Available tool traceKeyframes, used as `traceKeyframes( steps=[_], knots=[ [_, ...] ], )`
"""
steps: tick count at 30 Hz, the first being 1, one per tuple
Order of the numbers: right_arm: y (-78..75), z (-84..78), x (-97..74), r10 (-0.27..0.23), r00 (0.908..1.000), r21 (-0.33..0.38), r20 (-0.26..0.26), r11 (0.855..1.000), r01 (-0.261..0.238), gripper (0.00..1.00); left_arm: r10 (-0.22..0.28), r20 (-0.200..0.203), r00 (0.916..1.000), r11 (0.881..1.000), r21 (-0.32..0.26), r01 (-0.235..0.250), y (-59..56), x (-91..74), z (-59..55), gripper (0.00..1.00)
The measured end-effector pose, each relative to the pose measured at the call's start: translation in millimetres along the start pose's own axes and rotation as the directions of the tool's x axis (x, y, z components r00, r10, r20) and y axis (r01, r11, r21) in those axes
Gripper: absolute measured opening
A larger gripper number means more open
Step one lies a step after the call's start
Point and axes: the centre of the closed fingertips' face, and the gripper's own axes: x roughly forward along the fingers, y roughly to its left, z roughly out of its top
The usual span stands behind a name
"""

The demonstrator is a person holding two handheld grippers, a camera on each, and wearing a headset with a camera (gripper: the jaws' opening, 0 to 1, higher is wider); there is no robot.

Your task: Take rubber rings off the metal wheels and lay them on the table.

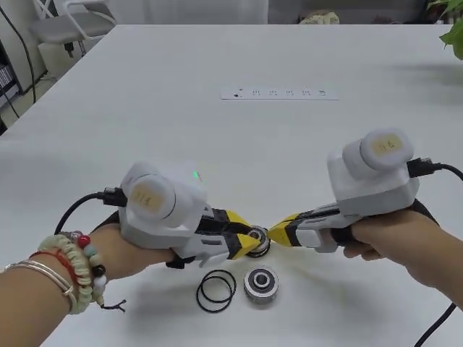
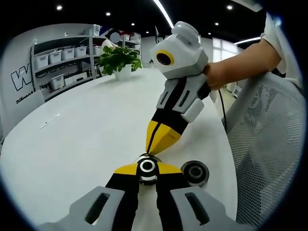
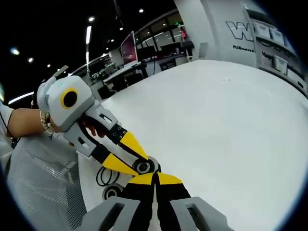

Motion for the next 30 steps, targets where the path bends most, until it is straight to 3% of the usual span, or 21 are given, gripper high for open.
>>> traceKeyframes(
  steps=[26,28,29,30],
  knots=[
    [8.2,5.5,1.5,0.022,0.9998,0.0,0.003,1.0,-0.022,0.0,-0.005,0.012,0.9999,1.0,-0.008,0.005,0.4,0.2,-0.3,0.08],
    [13.8,9.7,1.5,0.048,0.9986,0.002,0.02,0.999,-0.048,0.0,-0.004,0.013,0.9999,1.0,-0.008,0.004,0.5,0.3,-0.4,0.08],
    [23.1,21.7,0.4,0.096,0.9923,0.017,0.079,0.995,-0.097,0.0,-0.003,0.013,0.9999,1.0,-0.009,0.003,0.5,0.4,-0.3,0.08],
    [23.7,31.5,-0.7,0.099,0.9879,0.022,0.119,0.994,-0.103,0.0,-0.001,0.013,0.9999,1.0,-0.008,0.002,0.6,0.6,-0.2,0.08]
  ],
)
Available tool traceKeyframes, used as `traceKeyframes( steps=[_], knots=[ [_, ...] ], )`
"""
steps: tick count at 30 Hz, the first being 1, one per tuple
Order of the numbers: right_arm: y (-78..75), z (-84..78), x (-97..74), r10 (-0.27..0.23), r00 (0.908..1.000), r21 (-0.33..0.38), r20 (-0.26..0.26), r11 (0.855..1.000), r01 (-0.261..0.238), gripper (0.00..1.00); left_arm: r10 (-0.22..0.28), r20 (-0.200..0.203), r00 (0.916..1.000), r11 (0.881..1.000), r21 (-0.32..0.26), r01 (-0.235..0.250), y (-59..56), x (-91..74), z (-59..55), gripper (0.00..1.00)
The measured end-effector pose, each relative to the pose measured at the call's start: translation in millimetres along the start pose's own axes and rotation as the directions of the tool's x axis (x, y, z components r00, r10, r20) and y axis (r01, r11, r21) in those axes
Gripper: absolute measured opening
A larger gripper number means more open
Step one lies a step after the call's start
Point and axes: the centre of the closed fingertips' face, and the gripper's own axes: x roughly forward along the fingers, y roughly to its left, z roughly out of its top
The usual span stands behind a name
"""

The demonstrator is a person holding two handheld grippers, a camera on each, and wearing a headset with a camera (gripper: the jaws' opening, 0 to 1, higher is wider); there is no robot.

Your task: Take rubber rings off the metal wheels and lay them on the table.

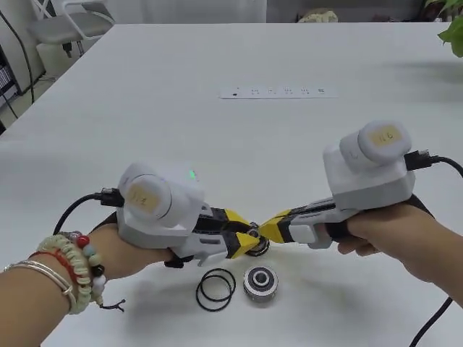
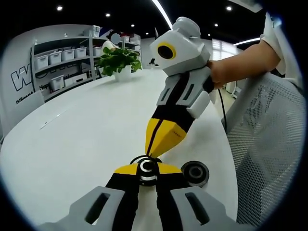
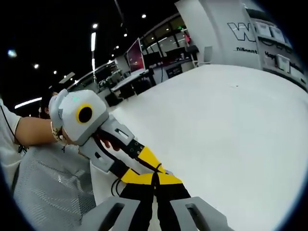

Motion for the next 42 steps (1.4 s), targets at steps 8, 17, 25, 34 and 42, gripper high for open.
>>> traceKeyframes(
  steps=[8,17,25,34,42],
  knots=[
    [-14.7,-12.7,-1.7,-0.07,0.9953,-0.02,-0.066,0.997,0.069,0.0,0.008,-0.001,1.0,1.0,-0.011,-0.008,0.4,0.4,0.5,0.08],
    [-20.5,-18.3,-2.3,-0.083,0.9928,-0.018,-0.086,0.996,0.082,0.0,-0.007,-0.035,0.9994,1.0,-0.005,0.007,-0.4,-0.4,0.3,0.08],
    [-23.0,-16.2,-5.7,-0.092,0.9929,0.004,-0.075,0.996,0.093,0.0,-0.022,-0.005,0.9997,1.0,-0.013,0.022,1.6,-14.7,22.7,0.12],
    [-24.5,-10.1,-9.3,-0.094,0.9943,0.014,-0.05,0.995,0.095,0.0,-0.029,0.029,0.9992,0.999,0.021,0.028,1.9,-42.9,48.6,0.29],
    [-21.2,-5.8,-8.5,-0.088,0.995,-0.008,-0.047,0.996,0.088,0.0,0.0,0.01,1.0,0.992,0.127,-0.001,-0.5,-78.5,66.5,0.51]
  ],
)
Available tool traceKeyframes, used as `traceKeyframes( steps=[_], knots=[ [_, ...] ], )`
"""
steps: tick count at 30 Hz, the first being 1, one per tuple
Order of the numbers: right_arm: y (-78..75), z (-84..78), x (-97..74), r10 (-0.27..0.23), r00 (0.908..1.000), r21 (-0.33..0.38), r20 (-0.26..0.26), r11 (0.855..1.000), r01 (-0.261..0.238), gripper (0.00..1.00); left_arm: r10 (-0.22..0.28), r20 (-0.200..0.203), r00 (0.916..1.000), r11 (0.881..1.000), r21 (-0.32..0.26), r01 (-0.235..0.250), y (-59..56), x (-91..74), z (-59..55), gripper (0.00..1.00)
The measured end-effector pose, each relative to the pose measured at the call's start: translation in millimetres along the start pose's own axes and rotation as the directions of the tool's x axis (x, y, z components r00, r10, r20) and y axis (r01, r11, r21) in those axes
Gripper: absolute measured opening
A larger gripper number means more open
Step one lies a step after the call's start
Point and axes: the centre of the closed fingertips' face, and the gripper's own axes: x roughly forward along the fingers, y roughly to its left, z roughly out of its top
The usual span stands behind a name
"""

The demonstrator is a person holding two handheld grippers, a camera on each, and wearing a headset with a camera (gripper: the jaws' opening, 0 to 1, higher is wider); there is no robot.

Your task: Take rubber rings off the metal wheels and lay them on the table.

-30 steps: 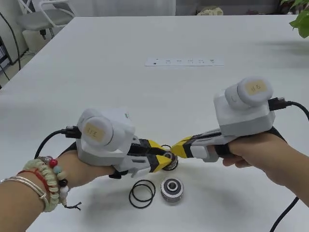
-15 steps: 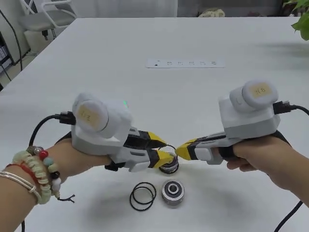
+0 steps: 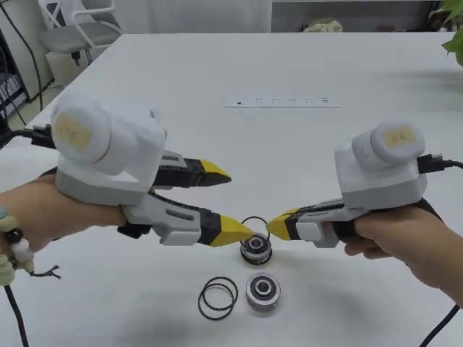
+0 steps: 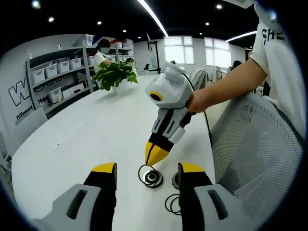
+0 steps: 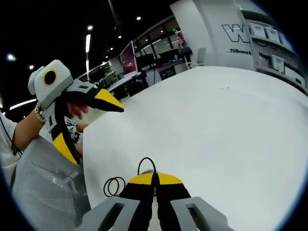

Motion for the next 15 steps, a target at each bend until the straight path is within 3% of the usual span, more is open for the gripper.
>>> traceKeyframes(
  steps=[8,15],
  knots=[
    [2.4,4.8,-0.9,0.001,0.9999,-0.015,0.011,1.0,-0.001,0.0,0.023,0.018,0.9996,1.0,0.018,-0.024,-9.6,-36.4,9.7,0.64],
    [6.3,9.8,-2.5,0.004,0.9997,-0.017,0.025,1.0,-0.004,0.0,0.074,0.051,0.996,0.997,-0.009,-0.073,-14.0,-65.2,12.8,0.72]
  ],
)
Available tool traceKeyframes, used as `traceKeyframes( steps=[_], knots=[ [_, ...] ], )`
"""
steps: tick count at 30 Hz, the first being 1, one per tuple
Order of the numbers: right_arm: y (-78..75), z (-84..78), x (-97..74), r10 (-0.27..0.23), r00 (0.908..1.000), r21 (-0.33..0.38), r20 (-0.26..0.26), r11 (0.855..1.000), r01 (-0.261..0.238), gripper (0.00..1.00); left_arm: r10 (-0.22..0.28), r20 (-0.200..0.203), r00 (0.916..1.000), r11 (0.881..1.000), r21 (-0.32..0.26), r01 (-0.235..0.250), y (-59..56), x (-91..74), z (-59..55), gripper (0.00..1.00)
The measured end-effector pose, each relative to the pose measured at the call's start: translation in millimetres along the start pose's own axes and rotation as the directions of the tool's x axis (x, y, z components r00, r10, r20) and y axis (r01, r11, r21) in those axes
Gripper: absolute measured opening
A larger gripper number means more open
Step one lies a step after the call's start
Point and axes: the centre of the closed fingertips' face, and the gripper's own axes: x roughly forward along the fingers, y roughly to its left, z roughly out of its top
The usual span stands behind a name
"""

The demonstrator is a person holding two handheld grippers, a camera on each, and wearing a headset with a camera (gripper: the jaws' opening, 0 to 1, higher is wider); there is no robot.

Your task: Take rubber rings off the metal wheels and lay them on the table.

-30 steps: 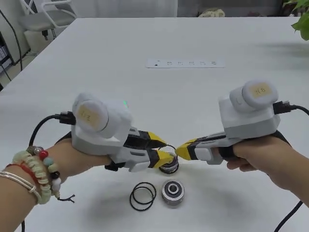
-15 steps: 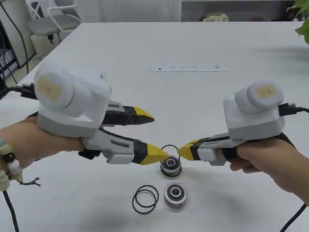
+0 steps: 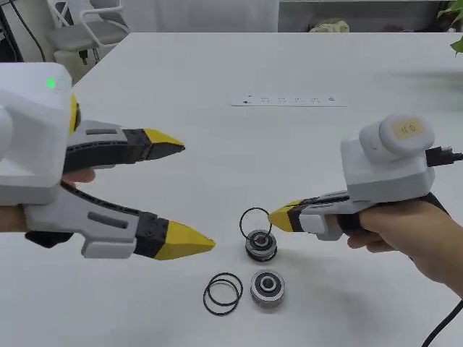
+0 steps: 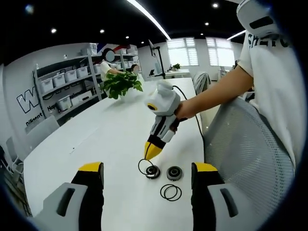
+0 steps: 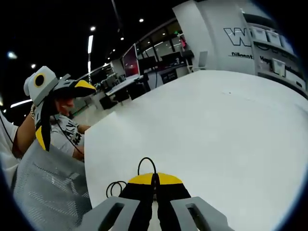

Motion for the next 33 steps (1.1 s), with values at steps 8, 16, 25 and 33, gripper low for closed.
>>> traceKeyframes(
  steps=[8,16,25,33],
  knots=[
    [12.0,5.6,1.4,0.028,0.9996,-0.009,0.009,1.0,-0.028,0.0,0.053,0.041,0.9978,0.998,-0.039,-0.052,-8.6,-25.0,-3.4,0.84],
    [23.9,8.4,3.5,0.059,0.9982,-0.027,0.005,0.998,-0.059,0.0,0.114,0.042,0.9926,0.988,-0.109,-0.109,-12.8,-38.8,-18.6,0.9],
    [35.4,9.7,5.0,0.091,0.9959,-0.041,-0.003,0.995,-0.091,0.0,0.134,0.021,0.9908,0.974,-0.188,-0.128,-23.9,-41.0,-41.3,0.95],
    [48.2,6.0,8.2,0.128,0.9912,-0.056,-0.032,0.99,-0.13,0.0,0.139,-0.028,0.9898,0.963,-0.228,-0.142,-30.1,-35.0,-65.4,0.95]
  ],
)
